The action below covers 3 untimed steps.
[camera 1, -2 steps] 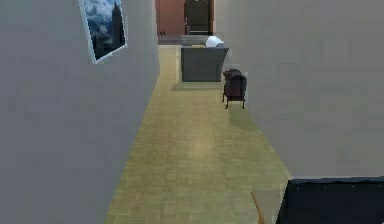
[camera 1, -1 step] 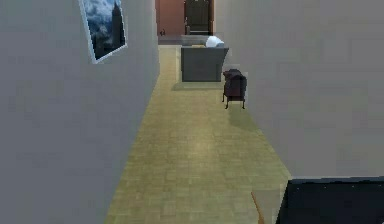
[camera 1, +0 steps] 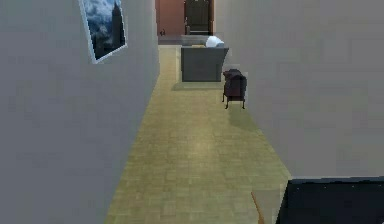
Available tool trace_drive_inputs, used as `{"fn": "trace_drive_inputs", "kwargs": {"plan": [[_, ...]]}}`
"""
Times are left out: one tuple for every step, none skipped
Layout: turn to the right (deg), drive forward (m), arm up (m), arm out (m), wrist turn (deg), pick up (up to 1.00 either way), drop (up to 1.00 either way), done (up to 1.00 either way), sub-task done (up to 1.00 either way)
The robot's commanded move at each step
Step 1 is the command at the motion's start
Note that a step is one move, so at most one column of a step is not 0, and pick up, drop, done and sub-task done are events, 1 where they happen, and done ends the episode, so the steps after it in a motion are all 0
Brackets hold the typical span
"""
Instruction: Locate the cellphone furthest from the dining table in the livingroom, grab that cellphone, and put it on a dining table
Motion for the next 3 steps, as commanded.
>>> {"fn": "trace_drive_inputs", "kwargs": {"plan": [[0.0, 0.00, 0.00, 0.00, 42.0, 0.00, 0.00, 0.00, 0.00], [0.0, 0.00, -0.04, 0.00, 0.0, 0.00, 0.00, 0.00, 0.00], [0.0, 0.00, -0.32, 0.00, 0.0, 0.00, 0.00, 0.00, 0.00]]}}
